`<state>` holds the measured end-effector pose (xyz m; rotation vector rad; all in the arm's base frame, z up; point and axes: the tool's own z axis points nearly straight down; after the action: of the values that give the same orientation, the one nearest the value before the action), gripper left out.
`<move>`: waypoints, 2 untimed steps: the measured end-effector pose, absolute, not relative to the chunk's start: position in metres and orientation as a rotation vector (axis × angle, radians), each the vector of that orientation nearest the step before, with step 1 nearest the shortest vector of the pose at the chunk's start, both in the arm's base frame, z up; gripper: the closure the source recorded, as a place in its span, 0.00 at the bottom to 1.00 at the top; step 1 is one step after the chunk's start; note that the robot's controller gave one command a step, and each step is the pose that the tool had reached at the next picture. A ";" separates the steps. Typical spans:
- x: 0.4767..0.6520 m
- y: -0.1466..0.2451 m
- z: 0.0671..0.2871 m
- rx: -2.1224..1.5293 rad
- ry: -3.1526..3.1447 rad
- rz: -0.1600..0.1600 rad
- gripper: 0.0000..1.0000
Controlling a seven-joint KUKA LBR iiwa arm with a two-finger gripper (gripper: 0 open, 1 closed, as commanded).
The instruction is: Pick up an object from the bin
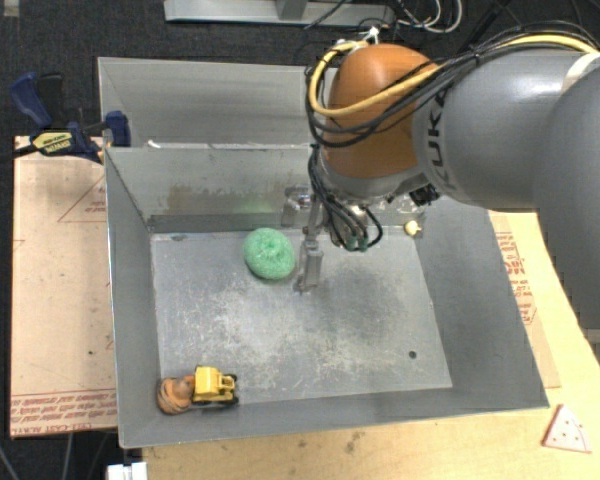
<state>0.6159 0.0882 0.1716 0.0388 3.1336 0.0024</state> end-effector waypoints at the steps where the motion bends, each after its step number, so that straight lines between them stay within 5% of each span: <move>1: 0.641 0.109 0.149 0.117 3.135 0.008 0.00; 2: 0.633 0.089 0.132 0.468 3.104 0.002 0.00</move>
Offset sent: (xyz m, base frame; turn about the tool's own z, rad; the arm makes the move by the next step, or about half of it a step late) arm 0.0098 -0.0075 -0.0499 0.3567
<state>0.6333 0.0889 0.1319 0.4679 3.1045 0.0024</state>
